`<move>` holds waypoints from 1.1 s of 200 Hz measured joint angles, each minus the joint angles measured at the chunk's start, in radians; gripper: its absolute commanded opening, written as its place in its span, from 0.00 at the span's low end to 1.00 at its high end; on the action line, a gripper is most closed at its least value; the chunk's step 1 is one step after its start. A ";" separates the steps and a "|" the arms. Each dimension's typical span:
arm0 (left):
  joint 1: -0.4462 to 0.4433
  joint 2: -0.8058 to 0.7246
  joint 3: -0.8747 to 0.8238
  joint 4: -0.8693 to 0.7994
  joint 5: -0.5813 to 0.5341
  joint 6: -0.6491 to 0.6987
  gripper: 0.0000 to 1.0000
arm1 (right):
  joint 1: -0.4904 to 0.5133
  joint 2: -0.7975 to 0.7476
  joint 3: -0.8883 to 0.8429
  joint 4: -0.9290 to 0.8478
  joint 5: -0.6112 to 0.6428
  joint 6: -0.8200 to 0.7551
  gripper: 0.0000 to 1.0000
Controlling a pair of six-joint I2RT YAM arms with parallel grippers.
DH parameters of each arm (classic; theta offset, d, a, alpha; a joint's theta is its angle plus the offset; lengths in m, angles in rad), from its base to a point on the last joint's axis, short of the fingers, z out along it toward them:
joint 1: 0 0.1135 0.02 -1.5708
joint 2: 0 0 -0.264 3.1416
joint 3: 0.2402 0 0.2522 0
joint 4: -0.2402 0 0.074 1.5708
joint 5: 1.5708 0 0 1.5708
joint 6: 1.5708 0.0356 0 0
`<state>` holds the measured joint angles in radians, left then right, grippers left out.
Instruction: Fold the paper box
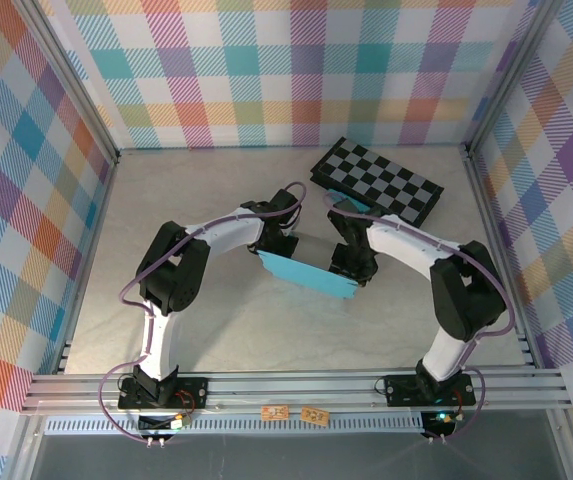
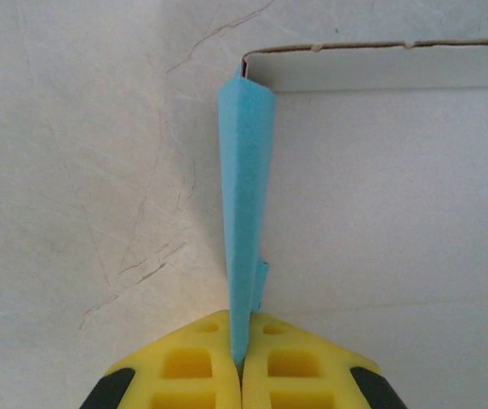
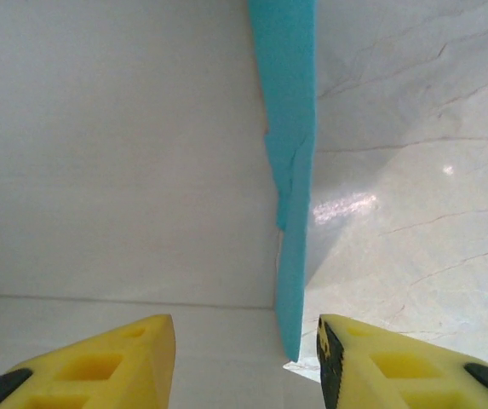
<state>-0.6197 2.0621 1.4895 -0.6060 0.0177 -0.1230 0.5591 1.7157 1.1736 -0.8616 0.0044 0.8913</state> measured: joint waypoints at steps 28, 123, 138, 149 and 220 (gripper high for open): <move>0.001 0.000 0.000 0.000 0.000 -0.003 0.00 | -0.003 0.002 -0.063 0.035 -0.042 0.003 0.43; 0.001 0.000 0.000 0.007 0.000 -0.006 0.00 | -0.008 0.051 -0.107 0.103 -0.068 -0.004 0.00; 0.002 0.001 0.000 0.007 0.000 -0.007 0.00 | 0.001 0.061 -0.092 0.087 -0.057 -0.009 0.00; 0.002 0.001 0.000 0.007 -0.003 -0.007 0.00 | 0.008 0.078 -0.070 0.066 -0.043 -0.010 0.00; 0.002 0.008 0.010 0.006 -0.007 -0.009 0.00 | 0.072 0.244 0.145 -0.153 0.065 0.014 0.00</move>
<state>-0.6182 2.0701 1.4994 -0.6003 0.0105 -0.1318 0.6308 1.9598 1.3186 -1.0149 0.0692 0.9058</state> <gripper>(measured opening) 0.051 0.063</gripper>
